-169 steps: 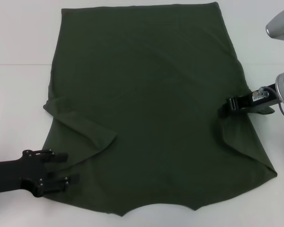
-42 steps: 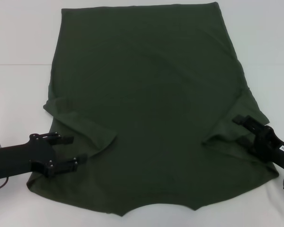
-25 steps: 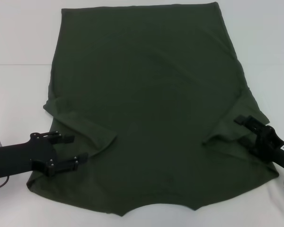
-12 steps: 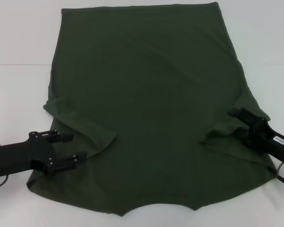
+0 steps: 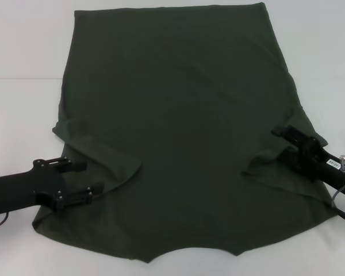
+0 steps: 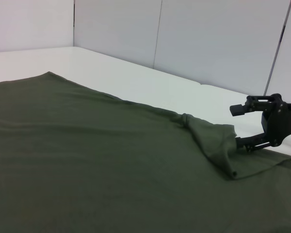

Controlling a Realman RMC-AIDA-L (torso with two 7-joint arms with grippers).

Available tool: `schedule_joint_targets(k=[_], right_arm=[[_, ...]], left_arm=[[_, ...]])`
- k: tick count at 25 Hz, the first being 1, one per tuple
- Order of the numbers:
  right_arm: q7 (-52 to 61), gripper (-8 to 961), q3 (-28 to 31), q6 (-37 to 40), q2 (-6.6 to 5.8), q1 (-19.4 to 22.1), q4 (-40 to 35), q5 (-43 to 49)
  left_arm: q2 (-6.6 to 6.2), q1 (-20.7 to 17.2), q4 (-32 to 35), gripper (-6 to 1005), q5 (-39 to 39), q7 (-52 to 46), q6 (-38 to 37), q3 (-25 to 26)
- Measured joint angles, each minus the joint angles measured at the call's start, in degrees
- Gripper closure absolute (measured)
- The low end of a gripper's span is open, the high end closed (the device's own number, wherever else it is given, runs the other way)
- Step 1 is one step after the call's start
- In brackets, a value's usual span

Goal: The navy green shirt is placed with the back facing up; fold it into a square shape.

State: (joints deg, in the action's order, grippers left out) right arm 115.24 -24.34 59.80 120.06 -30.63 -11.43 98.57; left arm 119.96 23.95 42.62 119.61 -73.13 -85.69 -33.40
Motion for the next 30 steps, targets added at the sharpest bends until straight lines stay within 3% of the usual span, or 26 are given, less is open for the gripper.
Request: schedule_joint_targets(k=[6, 13, 19, 24, 30], right_arm=[[-0.1, 56, 0.0, -1.1, 0.0, -1.2, 0.4, -0.1], [-1.8, 56, -1.9, -3.9, 0.05, -8.6, 0.4, 0.2], [-2.7, 56, -7.4, -4.7, 0.11, -13.6, 0.4, 0.2], [-5.0, 56, -8.2, -0.6, 0.1, -12.3, 0.1, -0.1], [-6.4, 56, -7.4, 5.8, -0.12, -4.7, -1.7, -3.5]], left_arm=[[0.0, -0.1, 0.0, 299, 0.0, 0.0, 0.0, 0.0], [0.0, -0.2, 0.0, 300, 0.0, 0.3, 0.0, 0.0], [0.0, -0.6, 0.0, 300, 0.0, 0.3, 0.0, 0.4], [0.0, -0.7, 0.0, 300, 0.0, 0.3, -0.4, 1.4], [0.0, -0.8, 0.0, 299, 0.0, 0.4, -0.6, 1.5]])
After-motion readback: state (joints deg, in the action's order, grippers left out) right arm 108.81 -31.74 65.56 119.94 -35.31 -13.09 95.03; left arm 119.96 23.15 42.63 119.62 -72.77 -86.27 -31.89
